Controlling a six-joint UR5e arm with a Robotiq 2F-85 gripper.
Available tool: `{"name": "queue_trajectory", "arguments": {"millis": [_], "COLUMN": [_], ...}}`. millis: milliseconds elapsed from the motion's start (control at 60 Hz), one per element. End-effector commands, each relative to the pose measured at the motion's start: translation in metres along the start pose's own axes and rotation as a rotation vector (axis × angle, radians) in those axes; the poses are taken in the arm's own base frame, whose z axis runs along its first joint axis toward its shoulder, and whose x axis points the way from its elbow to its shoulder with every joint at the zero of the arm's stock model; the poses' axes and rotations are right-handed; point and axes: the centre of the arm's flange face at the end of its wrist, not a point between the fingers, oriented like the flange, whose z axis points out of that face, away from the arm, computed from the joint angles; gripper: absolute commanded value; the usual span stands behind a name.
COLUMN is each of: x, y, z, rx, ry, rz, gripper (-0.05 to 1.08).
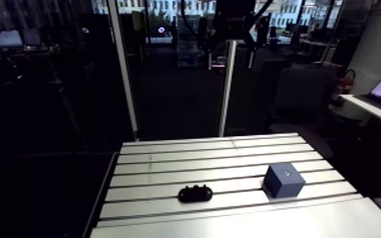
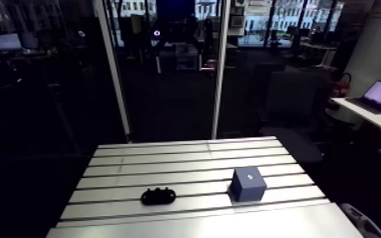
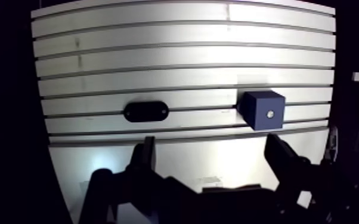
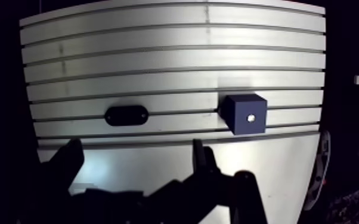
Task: Pick up the M10 bolt and insert it into the hex recess until seated.
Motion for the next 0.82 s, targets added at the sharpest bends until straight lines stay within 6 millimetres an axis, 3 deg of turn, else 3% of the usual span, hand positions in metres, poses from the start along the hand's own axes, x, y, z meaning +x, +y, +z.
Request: {"name": "queue_trajectory", "arguments": {"millis": [17,817], "x": [0.0011,-0.0002], "y": [0.0005,-0.0011], "z": [-0.0022,0.0058], "rx": [0.000,-0.003], "ry": [0.005,-0.011], "rz": [0.000,-0.002], "gripper": [0.01,0.01]}}
